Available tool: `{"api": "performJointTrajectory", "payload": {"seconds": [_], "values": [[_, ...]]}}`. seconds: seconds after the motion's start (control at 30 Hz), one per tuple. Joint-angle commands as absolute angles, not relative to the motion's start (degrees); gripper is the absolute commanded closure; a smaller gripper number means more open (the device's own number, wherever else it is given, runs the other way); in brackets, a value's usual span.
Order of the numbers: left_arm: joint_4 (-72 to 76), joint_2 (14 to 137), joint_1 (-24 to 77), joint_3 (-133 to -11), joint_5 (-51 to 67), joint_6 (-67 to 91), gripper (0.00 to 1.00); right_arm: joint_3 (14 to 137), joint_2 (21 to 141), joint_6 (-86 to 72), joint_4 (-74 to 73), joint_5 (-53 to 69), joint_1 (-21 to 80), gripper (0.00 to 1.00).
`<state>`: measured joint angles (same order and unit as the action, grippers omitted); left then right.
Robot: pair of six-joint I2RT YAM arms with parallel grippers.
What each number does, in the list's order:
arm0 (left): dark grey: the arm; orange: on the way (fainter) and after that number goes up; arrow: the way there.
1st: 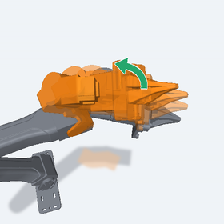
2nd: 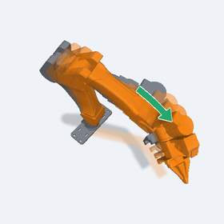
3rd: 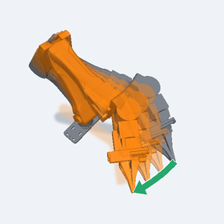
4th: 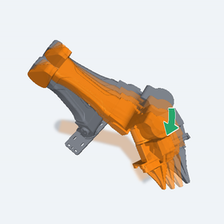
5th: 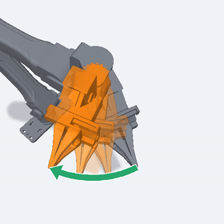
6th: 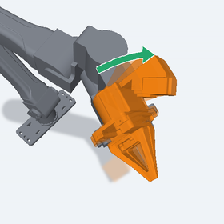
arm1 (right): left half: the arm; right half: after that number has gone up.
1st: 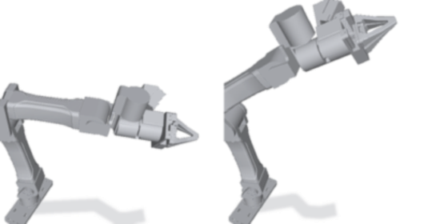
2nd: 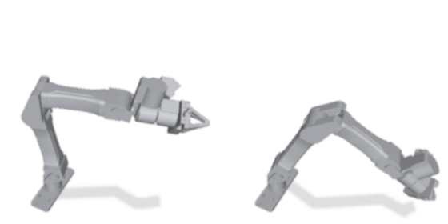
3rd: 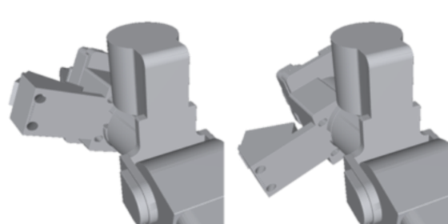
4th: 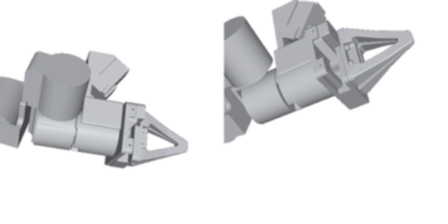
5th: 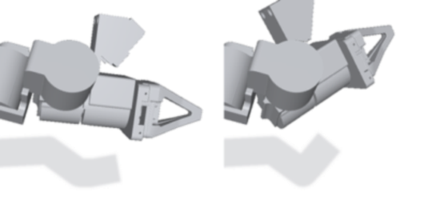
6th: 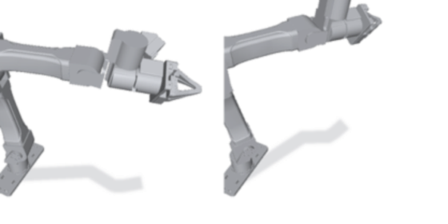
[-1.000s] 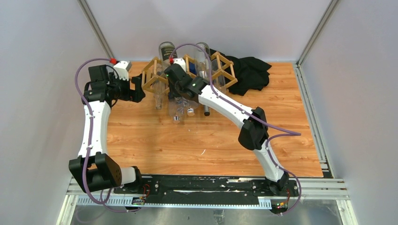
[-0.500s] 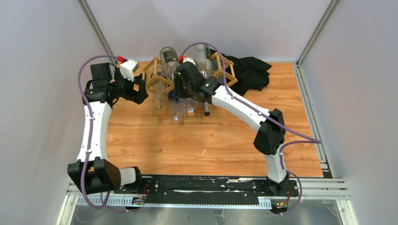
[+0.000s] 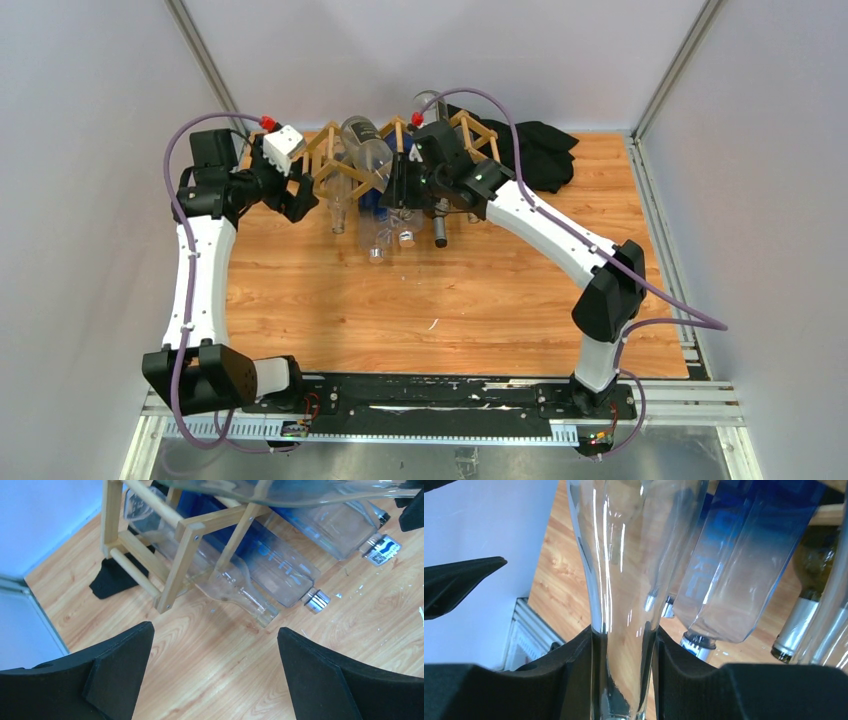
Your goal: Take the wine bottle off the wine rack
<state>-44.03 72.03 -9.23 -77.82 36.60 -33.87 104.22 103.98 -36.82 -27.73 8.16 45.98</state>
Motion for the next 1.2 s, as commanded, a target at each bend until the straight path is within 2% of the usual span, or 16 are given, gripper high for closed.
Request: {"api": "performJointTrajectory", "payload": {"seconds": [0.0, 0.33, 0.67, 0.9, 1.17], "values": [[-45.09, 70.15, -8.29, -79.97, 41.49, -38.52, 0.0, 104.32, 97.01, -38.71, -15.29, 13.91, 44.03, 1.0], [-45.0, 66.54, -7.38, -79.87, 47.55, -46.13, 0.02, 102.48, 91.66, -39.92, -13.24, 18.86, 42.98, 1.0], [-45.09, 62.53, 2.25, -80.58, 42.25, -56.08, 0.0, 102.57, 87.05, -37.08, -20.04, 25.2, 42.99, 1.0], [-45.08, 55.46, 8.65, -76.5, 38.03, -70.9, 0.0, 100.21, 83.76, -34.67, -24.83, 28.6, 44.23, 1.0], [-45.0, 47.54, 11.61, -66.8, 36.01, -87.13, 0.0, 98.35, 81.19, -32.08, -28.65, 30.61, 47.96, 1.0]]}}
